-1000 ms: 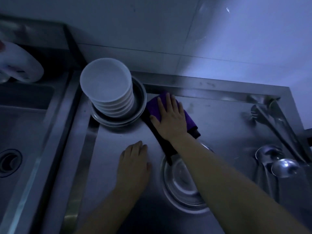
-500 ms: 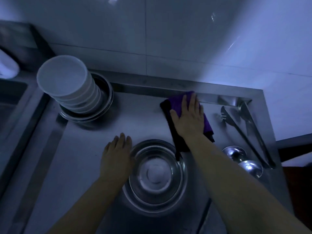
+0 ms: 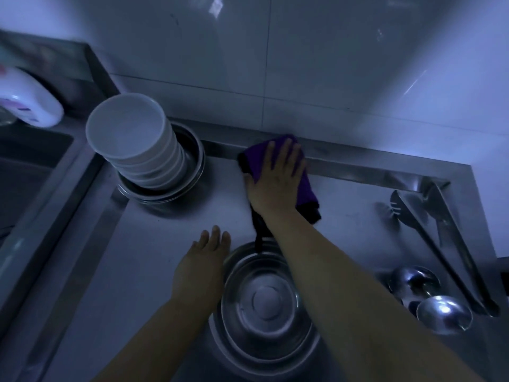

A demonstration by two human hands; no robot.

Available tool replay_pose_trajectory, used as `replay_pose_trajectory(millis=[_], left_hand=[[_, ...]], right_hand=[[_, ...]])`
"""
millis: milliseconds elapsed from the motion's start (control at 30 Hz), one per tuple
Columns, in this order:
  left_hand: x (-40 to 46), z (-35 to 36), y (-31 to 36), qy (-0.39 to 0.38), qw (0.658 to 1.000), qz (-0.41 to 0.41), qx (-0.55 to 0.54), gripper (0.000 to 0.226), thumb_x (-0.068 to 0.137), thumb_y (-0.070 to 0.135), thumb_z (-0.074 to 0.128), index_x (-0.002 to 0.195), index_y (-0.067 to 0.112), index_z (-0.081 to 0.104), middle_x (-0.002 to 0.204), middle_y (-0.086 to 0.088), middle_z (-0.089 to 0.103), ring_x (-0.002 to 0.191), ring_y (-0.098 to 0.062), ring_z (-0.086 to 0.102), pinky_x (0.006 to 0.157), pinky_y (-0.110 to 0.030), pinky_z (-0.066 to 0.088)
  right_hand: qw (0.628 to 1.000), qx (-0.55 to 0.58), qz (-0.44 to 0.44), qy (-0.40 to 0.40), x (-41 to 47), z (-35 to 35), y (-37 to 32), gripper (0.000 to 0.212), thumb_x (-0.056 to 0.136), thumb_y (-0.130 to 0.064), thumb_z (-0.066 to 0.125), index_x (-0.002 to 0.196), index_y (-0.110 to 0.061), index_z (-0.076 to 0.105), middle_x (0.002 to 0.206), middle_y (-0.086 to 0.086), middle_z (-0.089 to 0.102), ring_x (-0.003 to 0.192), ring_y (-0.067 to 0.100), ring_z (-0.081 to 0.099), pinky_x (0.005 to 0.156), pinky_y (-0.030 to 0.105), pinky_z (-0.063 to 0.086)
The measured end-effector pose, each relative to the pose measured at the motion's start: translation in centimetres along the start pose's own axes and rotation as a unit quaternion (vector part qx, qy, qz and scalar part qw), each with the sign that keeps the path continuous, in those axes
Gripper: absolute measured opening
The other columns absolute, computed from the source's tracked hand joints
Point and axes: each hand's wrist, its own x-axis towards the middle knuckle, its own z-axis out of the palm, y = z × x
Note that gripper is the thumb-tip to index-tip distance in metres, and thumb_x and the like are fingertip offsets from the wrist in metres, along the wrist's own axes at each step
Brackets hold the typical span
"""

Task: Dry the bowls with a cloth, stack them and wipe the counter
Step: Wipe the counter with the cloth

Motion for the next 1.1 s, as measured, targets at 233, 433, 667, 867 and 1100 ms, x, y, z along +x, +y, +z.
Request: replay_pose_trajectory(millis=[233,433,667,867,1100], left_hand=[[0.1,-0.1,0.4,-0.002,1.0,-0.011,0.011,0.062,0.096,0.018,0.036,0.15,0.016,0.005,0.159,-0.008,-0.002,0.144,-0.026,0.011,0.113,-0.034,0.021],[0.1,-0.8,0.4,-0.018,1.0,-0.002,0.008,0.059,0.097,0.019,0.033,0.15,0.014,0.005,0.159,-0.01,-0.002,0.145,-0.026,0.008,0.115,-0.034,0.019],[-0.3,-0.6,0.4,-0.009,1.0,0.0,0.007,0.06,0.096,0.016,0.035,0.149,0.012,0.007,0.158,-0.011,0.001,0.145,-0.027,0.008,0.116,-0.036,0.019],[-1.1,-0.6,-0.5,0.017,0.999,0.03,-0.008,0.063,0.095,0.02,0.039,0.149,0.013,0.009,0.158,-0.01,0.003,0.145,-0.026,0.008,0.116,-0.033,0.014],[-8.6,-0.4,-4.3,0.132,0.988,0.028,-0.07,0.049,0.066,0.001,0.075,0.114,0.001,0.064,0.124,-0.02,0.061,0.121,-0.039,0.052,0.101,-0.048,0.039]], right_hand=[[0.977,-0.018,-0.206,-0.051,3.5,0.5,-3.2,0.076,0.094,-0.051,0.036,0.152,-0.023,-0.005,0.159,0.012,-0.014,0.144,0.028,-0.017,0.108,0.041,-0.025],[0.989,-0.023,-0.14,-0.032,1.5,-1.4,3.1,0.074,0.091,-0.048,0.035,0.152,-0.024,0.002,0.16,0.007,-0.003,0.146,0.024,-0.007,0.116,0.039,-0.012],[0.992,-0.032,0.12,0.003,-2.0,-3.6,11.8,0.078,0.094,-0.049,0.035,0.152,-0.014,-0.004,0.159,0.014,-0.007,0.146,0.031,-0.007,0.119,0.043,-0.002],[0.968,-0.019,0.242,-0.058,-5.2,-3.0,8.2,0.084,0.091,-0.06,0.028,0.151,-0.012,-0.007,0.157,0.019,-0.011,0.144,0.038,-0.011,0.117,0.05,-0.005],[0.995,-0.013,0.012,-0.101,-6.8,-0.9,0.2,0.08,0.091,-0.064,0.025,0.151,-0.024,-0.009,0.158,0.014,-0.015,0.144,0.035,-0.013,0.114,0.048,-0.012]])
